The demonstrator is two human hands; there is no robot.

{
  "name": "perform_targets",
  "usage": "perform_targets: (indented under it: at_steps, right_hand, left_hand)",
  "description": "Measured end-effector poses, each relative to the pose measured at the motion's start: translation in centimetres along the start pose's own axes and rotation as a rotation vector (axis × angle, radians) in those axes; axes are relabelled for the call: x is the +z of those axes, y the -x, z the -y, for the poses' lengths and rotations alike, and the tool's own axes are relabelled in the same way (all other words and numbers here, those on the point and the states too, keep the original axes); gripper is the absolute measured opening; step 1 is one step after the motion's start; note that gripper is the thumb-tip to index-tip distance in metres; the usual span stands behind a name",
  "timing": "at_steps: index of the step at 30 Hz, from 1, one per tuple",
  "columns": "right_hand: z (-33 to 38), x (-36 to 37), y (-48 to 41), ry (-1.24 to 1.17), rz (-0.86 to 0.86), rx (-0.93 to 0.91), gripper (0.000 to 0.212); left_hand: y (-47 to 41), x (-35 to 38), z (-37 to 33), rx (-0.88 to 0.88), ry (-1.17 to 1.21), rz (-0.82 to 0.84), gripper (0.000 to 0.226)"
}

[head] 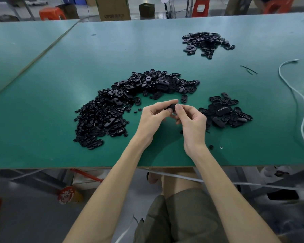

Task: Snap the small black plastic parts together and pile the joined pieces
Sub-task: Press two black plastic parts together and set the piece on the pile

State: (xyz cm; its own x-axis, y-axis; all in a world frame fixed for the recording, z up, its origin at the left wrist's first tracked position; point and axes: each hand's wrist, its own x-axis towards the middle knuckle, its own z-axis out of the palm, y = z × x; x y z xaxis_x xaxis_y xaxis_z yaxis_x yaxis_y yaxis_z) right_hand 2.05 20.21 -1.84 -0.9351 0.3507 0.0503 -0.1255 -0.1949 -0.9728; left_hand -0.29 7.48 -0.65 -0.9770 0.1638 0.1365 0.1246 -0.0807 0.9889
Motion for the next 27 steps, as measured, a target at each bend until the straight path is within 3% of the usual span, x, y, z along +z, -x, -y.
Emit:
perform_targets:
  at_steps: [27]
  right_hand:
    - [-0.20, -0.17, -0.08, 0.074, -0.013, -0.015, 0.006]
  left_hand:
    - [-0.07, 0.28, 0.54, 0.053, -0.074, -0.087, 0.030]
